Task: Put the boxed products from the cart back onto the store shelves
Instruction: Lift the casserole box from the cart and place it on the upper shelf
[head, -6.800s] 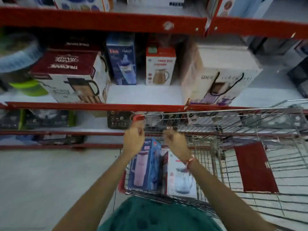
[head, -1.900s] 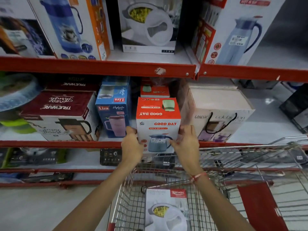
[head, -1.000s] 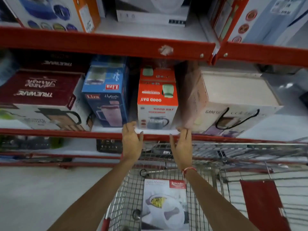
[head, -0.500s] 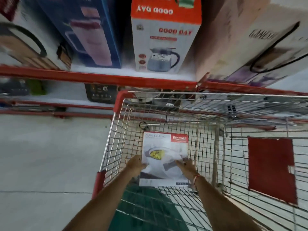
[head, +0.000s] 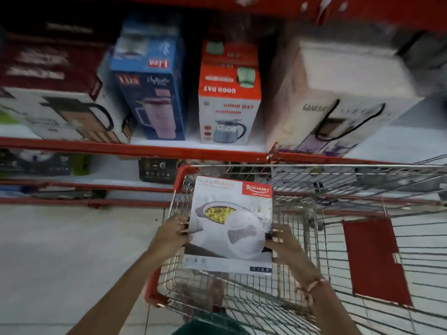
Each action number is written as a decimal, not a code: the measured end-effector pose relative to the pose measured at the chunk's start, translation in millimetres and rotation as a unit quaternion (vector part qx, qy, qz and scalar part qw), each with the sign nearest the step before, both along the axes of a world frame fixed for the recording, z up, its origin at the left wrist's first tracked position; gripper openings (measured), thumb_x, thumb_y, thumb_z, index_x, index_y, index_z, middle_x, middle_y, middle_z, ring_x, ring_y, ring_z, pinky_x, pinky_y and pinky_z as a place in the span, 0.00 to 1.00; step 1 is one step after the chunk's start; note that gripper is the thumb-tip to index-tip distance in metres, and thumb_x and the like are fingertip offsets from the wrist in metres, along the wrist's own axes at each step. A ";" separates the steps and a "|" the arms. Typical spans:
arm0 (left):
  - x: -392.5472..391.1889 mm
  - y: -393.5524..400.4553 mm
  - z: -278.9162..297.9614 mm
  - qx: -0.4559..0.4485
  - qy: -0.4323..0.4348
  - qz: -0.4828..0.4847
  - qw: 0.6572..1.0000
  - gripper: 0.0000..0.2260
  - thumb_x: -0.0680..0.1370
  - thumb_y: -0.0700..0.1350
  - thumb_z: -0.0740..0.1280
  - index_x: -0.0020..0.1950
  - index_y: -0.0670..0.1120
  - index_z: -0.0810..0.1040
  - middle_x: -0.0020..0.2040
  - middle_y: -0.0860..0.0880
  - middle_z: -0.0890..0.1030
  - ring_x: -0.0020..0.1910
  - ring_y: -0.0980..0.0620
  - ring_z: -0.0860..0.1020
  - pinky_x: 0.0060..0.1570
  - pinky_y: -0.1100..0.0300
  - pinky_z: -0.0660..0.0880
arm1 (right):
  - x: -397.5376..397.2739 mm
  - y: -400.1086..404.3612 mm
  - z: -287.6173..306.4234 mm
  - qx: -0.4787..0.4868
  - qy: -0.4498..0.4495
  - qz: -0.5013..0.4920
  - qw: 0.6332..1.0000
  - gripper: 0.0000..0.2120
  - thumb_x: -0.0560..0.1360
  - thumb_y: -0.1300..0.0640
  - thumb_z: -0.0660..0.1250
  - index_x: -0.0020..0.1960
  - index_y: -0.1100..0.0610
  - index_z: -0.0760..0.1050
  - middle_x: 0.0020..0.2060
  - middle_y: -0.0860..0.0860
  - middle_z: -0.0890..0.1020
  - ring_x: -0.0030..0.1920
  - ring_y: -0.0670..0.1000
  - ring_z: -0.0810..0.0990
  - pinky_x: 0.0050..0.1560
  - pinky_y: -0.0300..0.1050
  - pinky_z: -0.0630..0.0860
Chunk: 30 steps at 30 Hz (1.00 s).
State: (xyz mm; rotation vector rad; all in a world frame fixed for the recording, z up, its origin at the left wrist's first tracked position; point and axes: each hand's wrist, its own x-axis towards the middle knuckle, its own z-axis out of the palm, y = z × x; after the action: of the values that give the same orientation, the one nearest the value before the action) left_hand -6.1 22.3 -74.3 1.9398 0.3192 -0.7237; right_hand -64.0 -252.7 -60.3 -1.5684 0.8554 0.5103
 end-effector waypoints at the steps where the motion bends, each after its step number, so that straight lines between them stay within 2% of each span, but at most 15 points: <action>1: 0.8 2.6 15.6 -0.003 -0.019 -0.009 1.000 0.16 0.69 0.29 0.70 0.53 0.40 0.74 0.53 0.41 0.83 0.51 0.44 0.81 0.50 0.55 0.79 | -1.9 -0.6 14.3 0.004 -0.013 0.006 1.000 0.19 0.73 0.69 0.69 0.60 0.56 0.69 0.55 0.54 0.78 0.55 0.59 0.79 0.43 0.52 0.80; 3: 1.7 13.1 64.1 0.007 -0.079 -0.029 0.996 0.16 0.68 0.32 0.72 0.55 0.40 0.76 0.52 0.44 0.83 0.50 0.46 0.81 0.47 0.59 0.79 | -5.9 4.1 55.3 0.007 -0.065 0.009 0.998 0.17 0.73 0.69 0.70 0.55 0.53 0.71 0.52 0.51 0.77 0.54 0.57 0.78 0.45 0.53 0.80; 5: 9.5 14.9 88.9 -0.018 -0.087 -0.020 0.996 0.17 0.68 0.31 0.73 0.55 0.39 0.76 0.52 0.42 0.83 0.50 0.46 0.81 0.53 0.50 0.78 | 0.9 -0.5 75.6 0.000 -0.084 0.023 0.996 0.19 0.74 0.70 0.67 0.60 0.55 0.71 0.53 0.53 0.77 0.55 0.57 0.78 0.50 0.58 0.79; 7: 10.7 20.9 120.0 -0.036 -0.115 -0.010 0.993 0.16 0.68 0.29 0.72 0.52 0.41 0.75 0.51 0.41 0.83 0.48 0.46 0.82 0.53 0.49 0.78 | 4.6 2.1 105.9 0.010 -0.122 0.012 0.992 0.19 0.74 0.72 0.65 0.62 0.58 0.70 0.52 0.55 0.78 0.52 0.57 0.79 0.52 0.59 0.78; 11: 14.7 27.6 157.4 -0.062 -0.178 -0.009 0.982 0.16 0.68 0.29 0.72 0.50 0.43 0.74 0.46 0.46 0.84 0.42 0.54 0.83 0.38 0.67 0.81 | 10.2 9.7 148.9 -0.089 -0.208 0.060 0.972 0.18 0.74 0.66 0.67 0.62 0.54 0.71 0.56 0.50 0.78 0.50 0.53 0.82 0.50 0.59 0.82; 15: 20.1 29.2 175.2 -0.073 -0.222 0.006 0.972 0.18 0.67 0.27 0.71 0.44 0.48 0.73 0.40 0.53 0.83 0.33 0.63 0.82 0.31 0.71 0.78 | 15.9 15.9 173.1 -0.122 -0.248 0.068 0.959 0.20 0.74 0.66 0.68 0.63 0.53 0.70 0.59 0.51 0.78 0.54 0.54 0.81 0.56 0.62 0.79; 18: 25.6 32.7 188.8 -0.085 -0.263 0.021 0.961 0.20 0.66 0.27 0.72 0.43 0.51 0.74 0.36 0.57 0.84 0.36 0.63 0.83 0.34 0.71 0.78 | 22.0 16.6 193.5 -0.134 -0.292 0.085 0.943 0.23 0.74 0.65 0.69 0.65 0.50 0.68 0.57 0.43 0.77 0.54 0.48 0.80 0.59 0.58 0.79; 21: 38.7 35.3 212.8 -0.121 -0.297 0.052 0.946 0.20 0.67 0.26 0.71 0.43 0.51 0.75 0.41 0.55 0.84 0.41 0.56 0.84 0.43 0.61 0.81 | 33.8 14.5 223.0 -0.150 -0.360 0.087 0.917 0.23 0.73 0.64 0.70 0.63 0.47 0.68 0.52 0.35 0.75 0.52 0.40 0.78 0.56 0.49 0.79; 23: 48.6 32.9 236.5 -0.126 -0.348 0.051 0.928 0.20 0.67 0.27 0.71 0.44 0.52 0.75 0.41 0.56 0.84 0.43 0.57 0.84 0.40 0.65 0.80 | 44.4 13.6 246.8 -0.158 -0.406 0.079 0.896 0.22 0.74 0.63 0.70 0.61 0.45 0.68 0.52 0.34 0.74 0.52 0.38 0.77 0.52 0.44 0.79; 25: 61.1 30.8 262.1 -0.135 -0.394 0.051 0.908 0.21 0.68 0.26 0.71 0.44 0.52 0.75 0.40 0.56 0.85 0.44 0.59 0.84 0.36 0.71 0.79 | 56.9 13.9 270.3 -0.165 -0.445 0.069 0.877 0.21 0.74 0.62 0.70 0.61 0.46 0.69 0.55 0.36 0.75 0.55 0.43 0.79 0.54 0.47 0.79; 27: 76.8 29.2 288.8 -0.136 -0.436 0.045 0.888 0.20 0.68 0.27 0.70 0.46 0.52 0.75 0.41 0.59 0.85 0.46 0.61 0.83 0.40 0.71 0.79 | 71.4 14.6 292.7 -0.170 -0.482 0.060 0.857 0.22 0.74 0.62 0.70 0.64 0.47 0.69 0.59 0.40 0.77 0.58 0.47 0.79 0.57 0.48 0.78; 30: 106.6 26.4 326.6 -0.111 -0.509 0.042 0.853 0.19 0.70 0.29 0.70 0.50 0.52 0.74 0.48 0.59 0.82 0.50 0.60 0.81 0.51 0.67 0.78 | 97.4 18.3 323.8 -0.191 -0.537 0.077 0.818 0.27 0.73 0.58 0.71 0.67 0.43 0.66 0.61 0.37 0.75 0.59 0.42 0.76 0.56 0.38 0.74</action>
State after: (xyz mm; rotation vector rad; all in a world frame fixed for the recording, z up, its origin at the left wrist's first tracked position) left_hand 100.5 48.7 252.3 1.7996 -0.3278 0.3695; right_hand 33.4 -234.4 263.5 -1.9331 -0.0704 -0.4919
